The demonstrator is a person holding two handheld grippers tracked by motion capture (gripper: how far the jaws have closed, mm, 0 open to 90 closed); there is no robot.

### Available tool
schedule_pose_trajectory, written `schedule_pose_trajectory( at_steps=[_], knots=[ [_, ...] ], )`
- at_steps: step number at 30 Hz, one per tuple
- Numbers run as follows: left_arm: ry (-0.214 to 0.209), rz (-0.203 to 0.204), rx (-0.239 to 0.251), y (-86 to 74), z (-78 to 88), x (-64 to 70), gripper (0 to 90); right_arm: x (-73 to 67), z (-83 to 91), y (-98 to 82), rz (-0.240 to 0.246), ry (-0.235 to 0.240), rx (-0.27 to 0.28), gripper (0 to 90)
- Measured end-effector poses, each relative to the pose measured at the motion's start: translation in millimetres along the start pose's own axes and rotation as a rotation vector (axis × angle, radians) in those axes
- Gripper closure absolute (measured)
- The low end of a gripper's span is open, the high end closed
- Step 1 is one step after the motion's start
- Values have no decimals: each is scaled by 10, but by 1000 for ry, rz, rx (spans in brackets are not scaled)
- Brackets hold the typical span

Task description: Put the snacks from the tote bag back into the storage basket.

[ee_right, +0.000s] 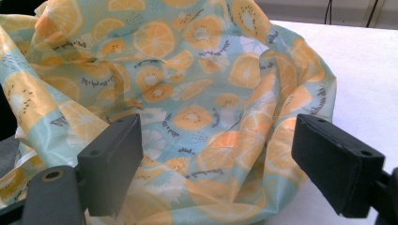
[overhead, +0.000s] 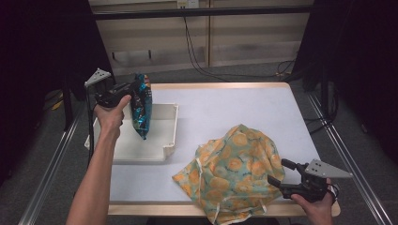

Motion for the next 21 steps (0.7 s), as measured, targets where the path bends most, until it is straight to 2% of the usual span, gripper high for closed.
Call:
schedule_pose_trajectory(
  at_steps=[2, 4, 6, 8, 10, 12, 16, 21],
  knots=[
    [-2, 14, 15, -6, -30, 13, 898, -5, -1, 1, -3, -1, 1, 165],
    [10, 5, 19, -3, -63, 36, 897, -13, -2, -3, 3, 3, -4, 166],
    [-11, -5, 9, -26, -90, 70, 896, -17, -10, -5, 4, 0, 0, 166],
    [-17, -1, 14, -42, -135, 119, 895, -18, -8, -6, 4, 2, -2, 167],
    [-17, -18, 10, -56, -185, 178, 891, -16, -8, -7, 5, 7, -3, 167],
    [-41, -22, 2, -80, -241, 241, 887, -15, -7, -8, 6, 6, -3, 167],
    [-54, -38, -16, -140, -356, 341, 882, -17, -9, -6, 5, 6, -4, 167],
    [-77, -33, -29, -207, -483, 407, 868, -9, -3, -11, 4, 7, -7, 167]
  ],
)
Point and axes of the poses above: each handheld gripper's, and its own axes: z roughly backward along the jaws, y roughly out of its top, x roughly to its right, the point moved 7 cm from there along -z, roughly forward along the jaws, and after that the axes turned 5 degrees about -z, right-handed, at the moved point
